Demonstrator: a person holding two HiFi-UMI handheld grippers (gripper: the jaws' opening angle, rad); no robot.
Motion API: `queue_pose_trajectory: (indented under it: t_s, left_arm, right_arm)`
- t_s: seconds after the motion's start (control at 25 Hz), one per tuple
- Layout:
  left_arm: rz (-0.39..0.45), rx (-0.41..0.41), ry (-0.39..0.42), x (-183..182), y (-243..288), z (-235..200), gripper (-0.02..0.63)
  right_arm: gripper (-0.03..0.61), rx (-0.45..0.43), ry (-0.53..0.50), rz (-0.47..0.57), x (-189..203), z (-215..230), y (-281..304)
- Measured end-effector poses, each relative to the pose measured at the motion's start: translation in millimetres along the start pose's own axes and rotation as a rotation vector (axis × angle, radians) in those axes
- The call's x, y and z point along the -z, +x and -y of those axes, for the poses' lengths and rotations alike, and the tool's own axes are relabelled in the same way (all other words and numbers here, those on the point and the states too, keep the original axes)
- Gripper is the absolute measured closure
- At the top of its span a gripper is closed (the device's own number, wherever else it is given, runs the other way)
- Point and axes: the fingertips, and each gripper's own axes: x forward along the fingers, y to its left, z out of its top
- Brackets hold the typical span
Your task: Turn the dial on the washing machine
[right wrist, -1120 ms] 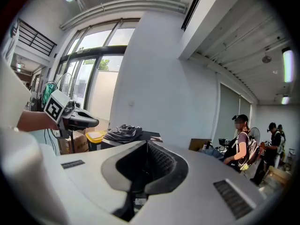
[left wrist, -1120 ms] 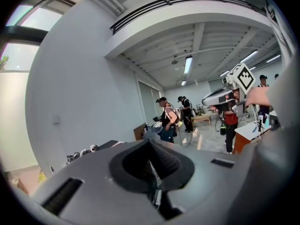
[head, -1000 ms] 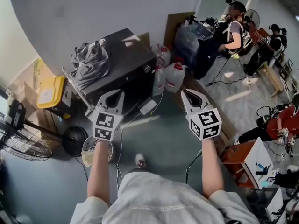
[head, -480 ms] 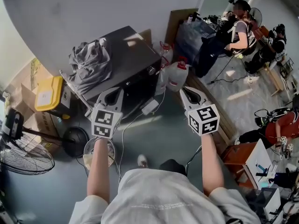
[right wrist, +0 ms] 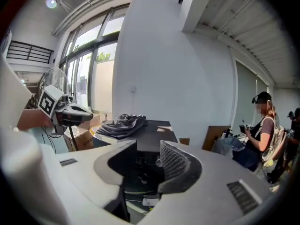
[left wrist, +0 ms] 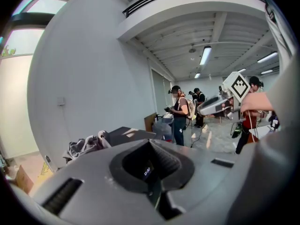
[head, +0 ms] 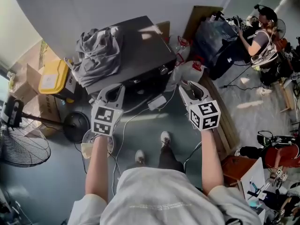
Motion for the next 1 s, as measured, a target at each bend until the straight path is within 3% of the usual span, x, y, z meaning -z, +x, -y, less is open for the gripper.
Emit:
queue_pose_trajectory:
  t_s: [0.4, 1.0]
  left_arm:
    - [-0.096, -0.101, -0.096, 30, 54, -12, 0.598]
    - [-0.229, -0.182, -0.194, 95, 82, -5, 0.598]
  right_arm:
    - [0.356, -0.157, -0.026, -0.138, 49, 32, 107]
    - [0.318, -0.155, 0.035, -0.255, 142, 55, 221]
